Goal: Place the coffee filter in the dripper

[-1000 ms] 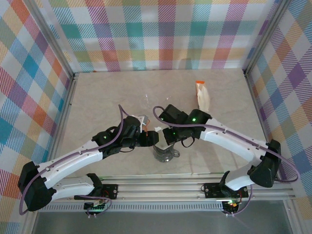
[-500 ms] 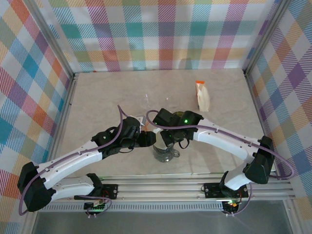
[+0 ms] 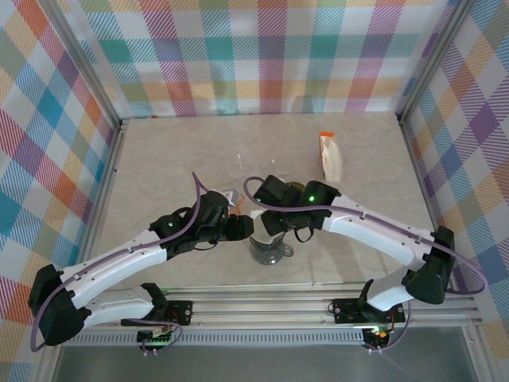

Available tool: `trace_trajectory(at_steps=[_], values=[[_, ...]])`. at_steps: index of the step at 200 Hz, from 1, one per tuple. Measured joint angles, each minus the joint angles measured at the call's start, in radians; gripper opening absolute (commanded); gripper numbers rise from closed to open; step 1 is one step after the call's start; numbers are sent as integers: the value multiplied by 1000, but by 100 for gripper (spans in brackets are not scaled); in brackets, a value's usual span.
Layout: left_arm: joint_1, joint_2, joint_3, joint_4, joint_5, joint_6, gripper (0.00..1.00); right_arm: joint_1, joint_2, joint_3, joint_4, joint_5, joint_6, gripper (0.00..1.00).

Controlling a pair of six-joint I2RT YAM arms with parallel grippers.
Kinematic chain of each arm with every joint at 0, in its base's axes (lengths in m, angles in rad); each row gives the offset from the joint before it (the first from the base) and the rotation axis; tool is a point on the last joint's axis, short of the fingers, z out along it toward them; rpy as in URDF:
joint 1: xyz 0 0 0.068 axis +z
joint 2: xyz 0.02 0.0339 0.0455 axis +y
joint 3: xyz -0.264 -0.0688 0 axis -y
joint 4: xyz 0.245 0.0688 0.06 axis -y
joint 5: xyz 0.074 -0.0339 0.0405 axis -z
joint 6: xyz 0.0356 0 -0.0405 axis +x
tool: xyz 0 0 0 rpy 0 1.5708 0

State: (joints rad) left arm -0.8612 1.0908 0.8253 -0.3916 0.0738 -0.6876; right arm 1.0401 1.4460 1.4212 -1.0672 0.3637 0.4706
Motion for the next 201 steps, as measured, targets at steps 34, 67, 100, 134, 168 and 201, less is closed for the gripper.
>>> trace_trajectory(at_steps=[34,67,100,134,168,201], values=[[0,0,0,0,0,0,46,-50,15,27,1,-109,-28,73],[0,0,0,0,1,0,46,-80,80,29,1,-175,-46,75],[0,0,0,-2,3,0,46,-91,133,29,0,-201,-60,75],[0,0,-1,-2,4,0,46,-99,174,29,0,-201,-61,75],[0,0,-4,0,5,0,46,-99,190,27,2,-201,-61,75],[0,0,-4,1,11,0,46,-99,192,2,15,-201,-61,75]])
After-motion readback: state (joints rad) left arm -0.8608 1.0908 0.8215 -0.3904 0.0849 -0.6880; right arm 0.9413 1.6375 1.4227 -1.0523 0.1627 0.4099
